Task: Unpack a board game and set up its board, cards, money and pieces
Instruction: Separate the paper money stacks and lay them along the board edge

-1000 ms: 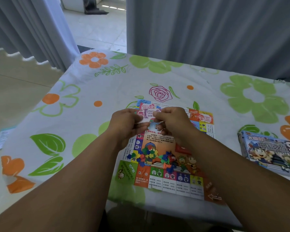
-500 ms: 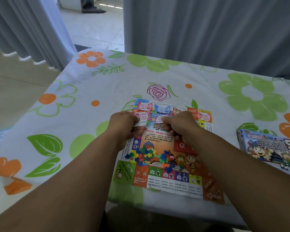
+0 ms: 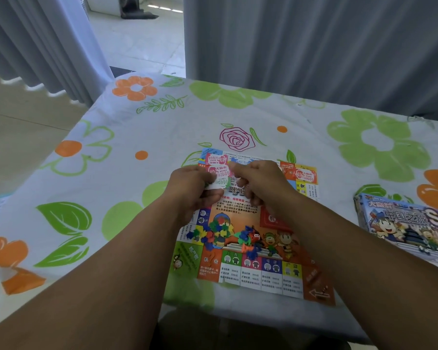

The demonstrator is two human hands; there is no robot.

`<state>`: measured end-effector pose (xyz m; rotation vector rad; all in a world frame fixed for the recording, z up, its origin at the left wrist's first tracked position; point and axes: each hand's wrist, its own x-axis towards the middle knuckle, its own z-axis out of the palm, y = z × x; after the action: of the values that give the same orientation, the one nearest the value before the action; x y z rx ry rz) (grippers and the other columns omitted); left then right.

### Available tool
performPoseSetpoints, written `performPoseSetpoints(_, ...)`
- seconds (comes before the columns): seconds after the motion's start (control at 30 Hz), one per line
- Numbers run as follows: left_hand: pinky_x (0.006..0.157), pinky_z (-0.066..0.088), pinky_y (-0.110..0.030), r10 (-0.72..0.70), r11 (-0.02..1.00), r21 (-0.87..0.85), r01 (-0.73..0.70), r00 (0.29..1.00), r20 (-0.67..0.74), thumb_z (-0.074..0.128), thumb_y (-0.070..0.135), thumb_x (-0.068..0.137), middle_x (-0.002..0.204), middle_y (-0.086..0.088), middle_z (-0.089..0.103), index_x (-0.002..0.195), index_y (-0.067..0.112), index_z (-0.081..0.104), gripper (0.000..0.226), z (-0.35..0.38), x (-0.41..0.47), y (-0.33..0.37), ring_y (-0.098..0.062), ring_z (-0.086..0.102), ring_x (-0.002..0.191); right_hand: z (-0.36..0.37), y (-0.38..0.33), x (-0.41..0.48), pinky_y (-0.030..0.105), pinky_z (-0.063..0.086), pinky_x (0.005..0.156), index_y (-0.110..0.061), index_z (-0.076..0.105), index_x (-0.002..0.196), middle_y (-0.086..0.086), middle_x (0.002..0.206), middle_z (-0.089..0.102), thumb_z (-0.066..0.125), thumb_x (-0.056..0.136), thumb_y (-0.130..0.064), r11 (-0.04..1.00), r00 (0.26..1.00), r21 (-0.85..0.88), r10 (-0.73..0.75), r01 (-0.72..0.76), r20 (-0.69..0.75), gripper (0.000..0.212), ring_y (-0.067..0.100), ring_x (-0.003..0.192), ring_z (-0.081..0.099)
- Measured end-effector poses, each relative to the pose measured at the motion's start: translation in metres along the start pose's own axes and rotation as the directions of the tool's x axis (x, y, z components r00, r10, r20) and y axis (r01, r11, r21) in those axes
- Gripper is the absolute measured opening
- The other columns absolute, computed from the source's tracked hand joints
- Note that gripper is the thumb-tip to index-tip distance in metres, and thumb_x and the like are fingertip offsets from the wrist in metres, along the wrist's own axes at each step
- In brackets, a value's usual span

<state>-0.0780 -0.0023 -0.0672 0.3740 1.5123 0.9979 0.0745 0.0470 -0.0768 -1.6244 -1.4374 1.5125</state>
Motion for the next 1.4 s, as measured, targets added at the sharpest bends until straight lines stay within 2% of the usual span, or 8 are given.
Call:
performPoseSetpoints(0.13,0.057,0.059,-0.028,0.021,1.0,0.001,-0.021,0.998,0.058,0.062,0.008,0.095,0.097,-0.019,0.073,0.101,0.007,0.064,0.006,0.005,-0.001,-0.001,-0.023,0.07,0.067,-0.002,0.0,-0.003,0.025,0.044,0.044,-0.001,0.064,0.097,0.01,0.081,0.065,0.073,0.09,-0.034,0.995,0.995,-0.013,-0.094,0.094,0.018,0.035,0.009,0.046,0.052)
performPoseSetpoints(0.27,0.057,0.058,-0.029,0.027,1.0,0.003,-0.028,0.997,0.07,0.063,0.009,0.095,0.096,-0.018,0.073,0.097,0.01,0.063,0.003,0.011,0.0,-0.003,-0.022,0.069,0.065,-0.01,0.003,-0.001,0.026,0.044,0.045,0.003,0.065,0.093,0.009,0.075,0.065,0.073,0.091,-0.023,0.995,0.995,0.012,-0.103,0.103,-0.001,0.028,0.009,0.046,0.051)
performPoseSetpoints(0.4,0.057,0.057,-0.028,0.038,0.999,-0.014,-0.037,0.997,0.061,0.062,0.01,0.095,0.093,-0.017,0.072,0.103,0.008,0.064,0.008,0.017,0.001,-0.004,-0.022,0.07,0.066,-0.019,0.005,-0.001,0.025,0.043,0.045,-0.003,0.065,0.082,0.007,0.074,0.065,0.071,0.093,-0.021,0.996,0.996,0.03,-0.087,0.087,0.001,0.022,0.01,0.047,0.05)
performPoseSetpoints(0.57,0.054,0.058,-0.026,0.062,0.998,-0.019,-0.061,0.996,0.063,0.06,0.009,0.097,0.093,-0.018,0.069,0.102,0.006,0.063,0.006,0.03,0.002,-0.006,-0.023,0.07,0.067,-0.042,0.01,0.004,0.025,0.042,0.045,0.0,0.066,0.088,0.008,0.076,0.064,0.07,0.093,-0.017,0.993,0.992,0.107,-0.038,0.051,-0.119,0.018,0.009,0.047,0.051)
performPoseSetpoints(0.9,0.058,0.061,-0.028,0.068,0.998,0.011,-0.069,0.992,0.109,0.063,0.012,0.096,0.097,-0.019,0.069,0.108,0.003,0.063,0.015,0.063,0.005,-0.016,-0.019,0.069,0.06,-0.092,0.026,0.01,0.026,0.042,0.045,-0.006,0.064,0.078,0.014,0.072,0.064,0.07,0.092,-0.013,0.984,0.939,0.176,0.092,-0.034,-0.332,0.017,0.014,0.047,0.049)
performPoseSetpoints(1.13,0.054,0.058,-0.027,0.068,0.997,0.017,-0.069,0.995,0.077,0.064,0.014,0.096,0.091,-0.015,0.069,0.101,0.005,0.064,0.01,0.057,0.006,-0.016,-0.019,0.069,0.06,-0.079,0.019,0.013,0.024,0.043,0.043,-0.006,0.069,0.085,0.009,0.071,0.065,0.073,0.089,-0.01,0.987,0.961,0.157,0.031,0.013,-0.274,0.007,0.011,0.047,0.052)
performPoseSetpoints(1.23,0.053,0.058,-0.027,0.071,0.997,0.011,-0.072,0.996,0.055,0.064,0.015,0.096,0.092,-0.015,0.069,0.099,0.007,0.064,0.009,0.046,0.005,-0.013,-0.019,0.068,0.058,-0.058,0.011,0.016,0.023,0.043,0.043,-0.006,0.067,0.084,0.009,0.072,0.066,0.074,0.089,-0.01,0.985,0.972,0.171,0.019,0.022,-0.235,0.009,0.009,0.045,0.053)
performPoseSetpoints(1.4,0.05,0.058,-0.027,0.09,0.996,0.001,-0.091,0.996,0.025,0.063,0.016,0.096,0.079,-0.013,0.07,0.095,0.008,0.063,0.009,0.028,0.006,-0.01,-0.018,0.066,0.053,-0.027,0.004,0.022,0.024,0.045,0.045,-0.003,0.065,0.085,0.014,0.075,0.063,0.073,0.091,-0.014,0.986,0.986,0.163,0.004,0.023,-0.164,0.014,0.013,0.047,0.052)
